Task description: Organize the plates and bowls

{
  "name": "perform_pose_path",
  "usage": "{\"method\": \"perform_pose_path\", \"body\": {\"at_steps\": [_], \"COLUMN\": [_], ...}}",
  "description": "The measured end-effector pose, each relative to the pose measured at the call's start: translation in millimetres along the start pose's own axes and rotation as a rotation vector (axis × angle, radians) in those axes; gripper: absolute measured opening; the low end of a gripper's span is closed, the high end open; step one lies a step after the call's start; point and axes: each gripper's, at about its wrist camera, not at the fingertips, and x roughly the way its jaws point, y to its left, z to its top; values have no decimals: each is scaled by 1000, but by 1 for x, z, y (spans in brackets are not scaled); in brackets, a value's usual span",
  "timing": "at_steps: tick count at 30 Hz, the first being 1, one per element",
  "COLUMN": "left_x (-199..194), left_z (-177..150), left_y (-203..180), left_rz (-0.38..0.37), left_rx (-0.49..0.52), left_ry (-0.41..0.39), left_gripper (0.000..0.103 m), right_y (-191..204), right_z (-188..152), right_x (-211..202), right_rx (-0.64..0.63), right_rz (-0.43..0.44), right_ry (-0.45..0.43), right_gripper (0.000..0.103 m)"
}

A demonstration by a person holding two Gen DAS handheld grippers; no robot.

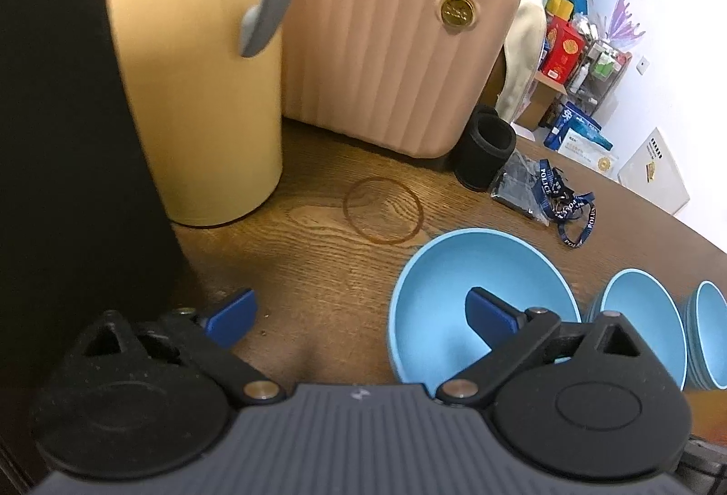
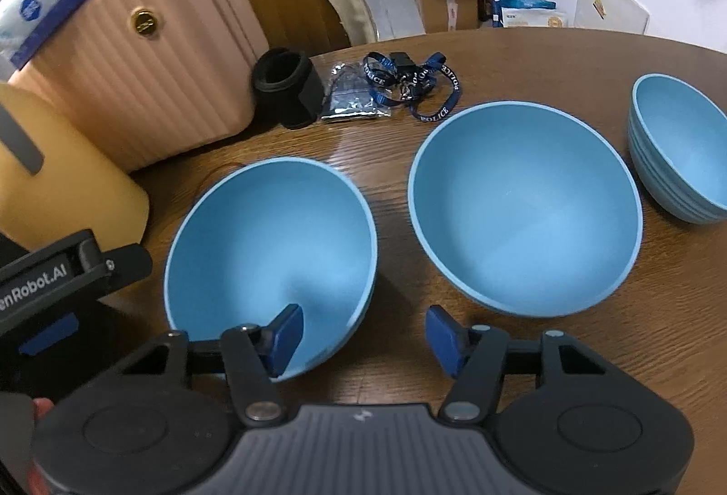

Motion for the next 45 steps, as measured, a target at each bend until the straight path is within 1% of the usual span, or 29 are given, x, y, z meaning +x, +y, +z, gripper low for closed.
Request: {"method": "perform_pose_path", "body": {"at_steps": [5,6,8,9,13,18,19,21,25,27,29,33,34,35,40,45], "left_x": [14,18,25,28,39,50,52,56,63,66,68,70,71,72,71,67], "left_z": [8,8,10,11,14,16,16,16,16,16,16,16,15,15,14,11], "left_y": [-6,-8,-10,-12,-15,-18,-19,-20,-19,-19,-18,-19,-19,-19,-20,-24], "left_rz": [-2,-3,-5,-4,3,5,4,-2,-4,-11,-25,-38,-42,-46,-53,-63], "left_rx": [13,14,15,17,28,46,49,57,60,60,60,68,69,71,86,125], "left_ry": [21,26,38,45,59,75,78,84,97,105,109,110,111,113,104,80], "left_gripper": [87,87,84,80,76,66,65,55,46,36,31,21,19,16,15,15], "right_y": [-4,-5,-6,-6,-5,-5,-5,-5,-3,-2,0,3,3,4,5,6], "right_z": [7,7,9,9,12,16,16,18,20,20,21,21,21,20,20,18], "right_x": [11,14,18,20,27,36,37,41,46,48,49,53,54,55,56,56], "right_rx": [23,27,32,35,41,45,46,48,44,40,37,30,31,32,23,4], "right_rz": [-19,-21,-22,-21,-22,-21,-22,-18,-13,-9,-2,9,16,20,10,-3], "right_ry": [12,16,23,25,38,48,50,56,60,60,66,73,76,77,75,67], "right_gripper": [56,55,54,54,50,48,46,43,37,35,29,24,20,18,14,14]}}
